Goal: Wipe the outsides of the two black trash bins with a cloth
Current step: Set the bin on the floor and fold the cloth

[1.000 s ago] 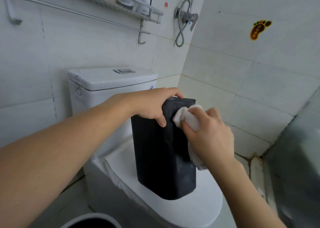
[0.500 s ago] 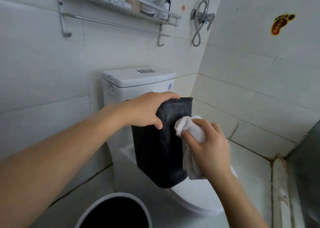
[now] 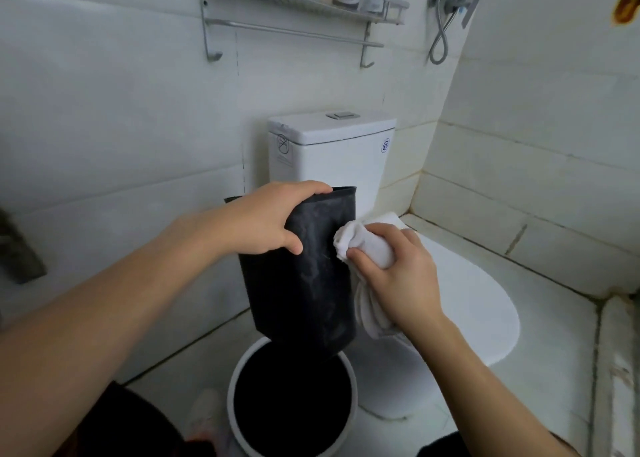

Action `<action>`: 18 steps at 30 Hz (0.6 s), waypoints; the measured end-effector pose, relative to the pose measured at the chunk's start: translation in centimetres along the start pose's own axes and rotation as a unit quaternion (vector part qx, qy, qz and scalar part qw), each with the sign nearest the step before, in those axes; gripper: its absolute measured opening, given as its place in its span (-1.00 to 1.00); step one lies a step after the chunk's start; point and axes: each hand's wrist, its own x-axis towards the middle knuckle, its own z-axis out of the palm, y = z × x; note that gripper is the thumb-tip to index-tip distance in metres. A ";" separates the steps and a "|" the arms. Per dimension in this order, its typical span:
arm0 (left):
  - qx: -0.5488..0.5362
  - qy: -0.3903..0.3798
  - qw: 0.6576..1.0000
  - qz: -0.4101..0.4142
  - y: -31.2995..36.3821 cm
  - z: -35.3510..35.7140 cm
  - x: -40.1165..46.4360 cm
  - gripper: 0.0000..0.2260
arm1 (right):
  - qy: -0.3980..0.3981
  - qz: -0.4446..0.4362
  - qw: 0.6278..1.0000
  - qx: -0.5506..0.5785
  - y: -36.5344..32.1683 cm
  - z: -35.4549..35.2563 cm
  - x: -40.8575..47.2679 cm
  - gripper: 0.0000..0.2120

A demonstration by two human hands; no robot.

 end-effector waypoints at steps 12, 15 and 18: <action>0.060 0.005 0.996 -0.063 -8.1 1.9 -2.9 -0.16 | -0.058 0.021 0.998 -0.007 -2.2 8.7 -1.1 -0.63; 0.063 -0.004 0.994 -0.086 -11.1 3.3 -2.6 -0.17 | -0.083 0.024 0.996 -0.026 -1.6 11.2 -0.2 -0.63; 0.069 0.005 0.992 -0.108 -14.2 4.7 -2.5 -0.17 | -0.100 0.029 0.994 -0.035 -0.9 13.6 0.5 -0.63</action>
